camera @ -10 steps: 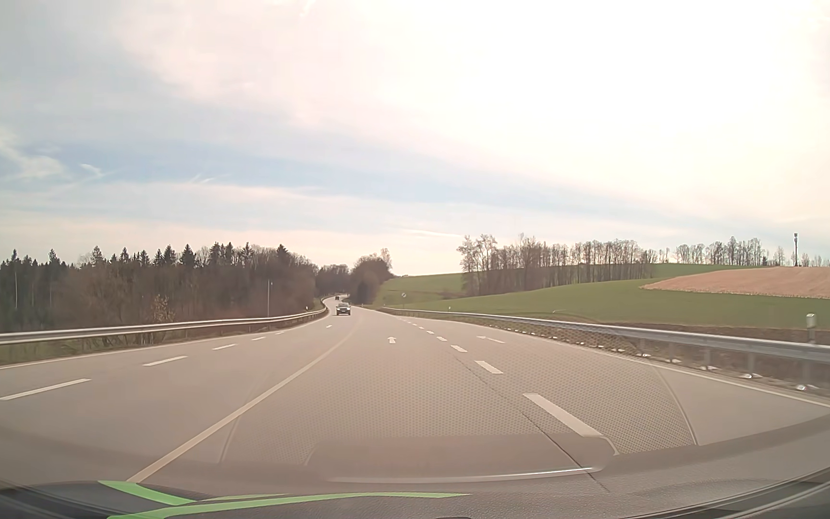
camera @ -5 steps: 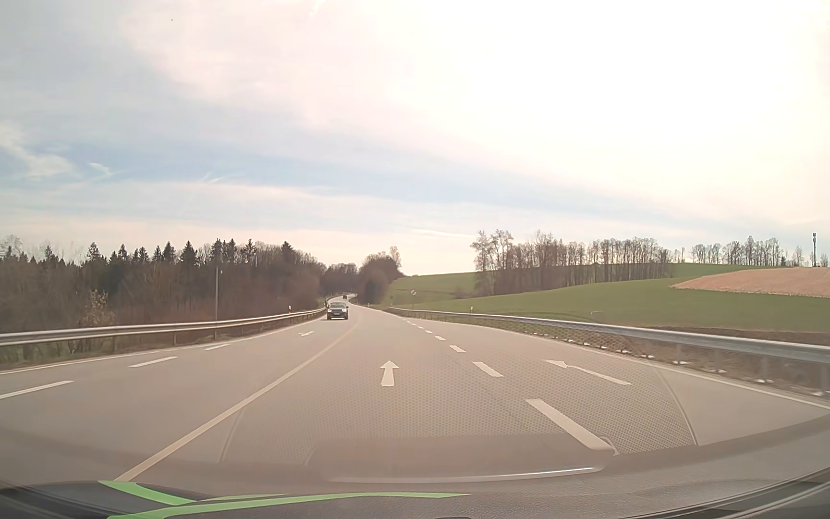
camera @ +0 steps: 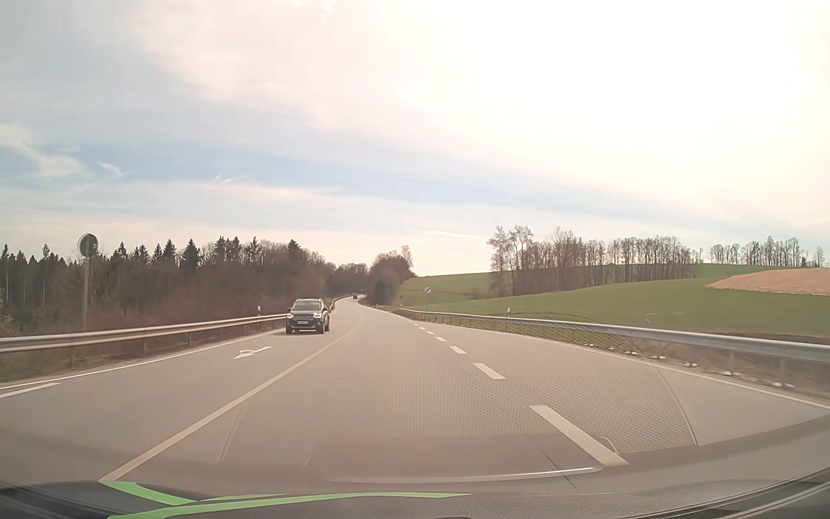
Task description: Follow the waypoints while adhering to traffic rules and regulations
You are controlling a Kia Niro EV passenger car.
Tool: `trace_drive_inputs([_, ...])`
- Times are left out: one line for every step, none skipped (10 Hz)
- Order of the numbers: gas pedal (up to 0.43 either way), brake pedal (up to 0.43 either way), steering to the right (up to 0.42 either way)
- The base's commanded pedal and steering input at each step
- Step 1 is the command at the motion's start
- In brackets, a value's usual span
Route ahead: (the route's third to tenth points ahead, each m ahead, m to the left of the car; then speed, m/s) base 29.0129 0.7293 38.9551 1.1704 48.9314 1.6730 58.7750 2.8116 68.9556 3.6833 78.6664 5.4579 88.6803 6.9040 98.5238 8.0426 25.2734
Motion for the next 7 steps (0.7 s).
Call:
trace_drive_inputs([0.150, 0.000, -0.010])
trace_drive_inputs([0.157, 0.000, -0.011])
trace_drive_inputs([0.157, 0.000, -0.010])
trace_drive_inputs([0.157, 0.000, -0.010])
trace_drive_inputs([0.157, 0.000, -0.010])
trace_drive_inputs([0.157, 0.000, -0.010])
trace_drive_inputs([0.157, 0.000, -0.010])
